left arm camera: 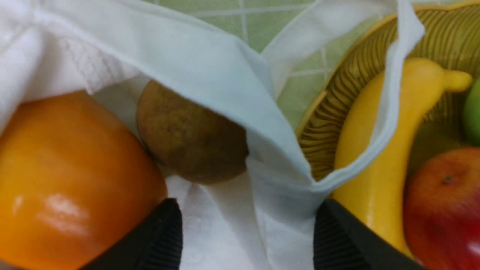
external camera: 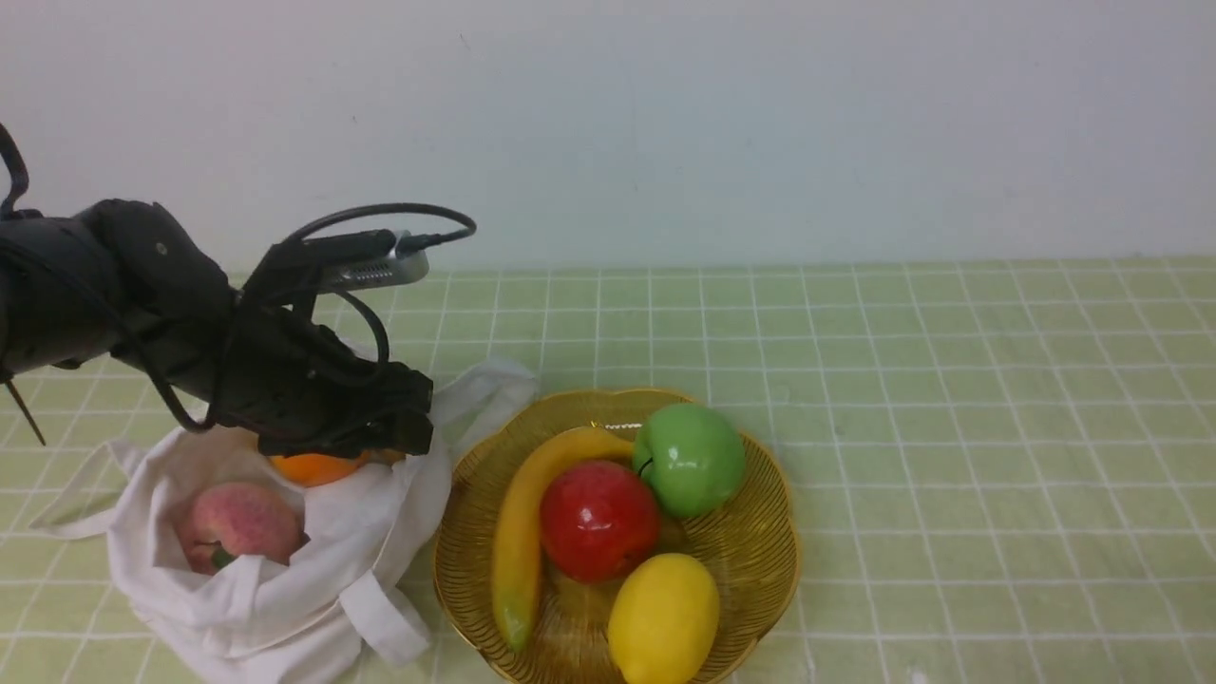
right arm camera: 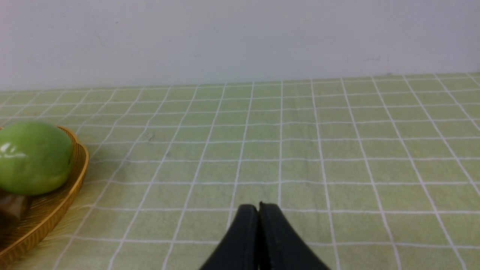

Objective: Take the fruit out of the bag on the green coffee tablecloth and place them on the plate.
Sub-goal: 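Reach into the cloth bag and grasp the kiwi with the left gripper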

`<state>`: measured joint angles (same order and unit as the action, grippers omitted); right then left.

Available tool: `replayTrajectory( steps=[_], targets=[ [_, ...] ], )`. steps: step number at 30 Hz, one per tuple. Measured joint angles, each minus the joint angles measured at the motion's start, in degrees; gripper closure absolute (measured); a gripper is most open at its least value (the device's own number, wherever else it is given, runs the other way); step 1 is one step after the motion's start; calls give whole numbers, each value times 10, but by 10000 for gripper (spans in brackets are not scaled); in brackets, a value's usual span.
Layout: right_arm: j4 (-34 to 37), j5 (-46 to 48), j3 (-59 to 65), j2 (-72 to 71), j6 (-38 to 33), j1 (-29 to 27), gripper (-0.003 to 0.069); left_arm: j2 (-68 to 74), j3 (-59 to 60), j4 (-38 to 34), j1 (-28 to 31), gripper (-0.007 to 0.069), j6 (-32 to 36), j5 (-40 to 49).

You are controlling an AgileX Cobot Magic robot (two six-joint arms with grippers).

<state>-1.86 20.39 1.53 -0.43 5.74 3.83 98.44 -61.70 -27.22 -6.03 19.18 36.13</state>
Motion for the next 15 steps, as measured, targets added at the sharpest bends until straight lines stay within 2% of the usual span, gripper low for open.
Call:
replayTrajectory(
  steps=[8,15],
  targets=[
    [0,0,0,0,0,0,674,0,-6,44,0,208,2,-18],
    [0,0,0,0,0,0,674,-6,-56,69,-1,208,2,50]
  ],
)
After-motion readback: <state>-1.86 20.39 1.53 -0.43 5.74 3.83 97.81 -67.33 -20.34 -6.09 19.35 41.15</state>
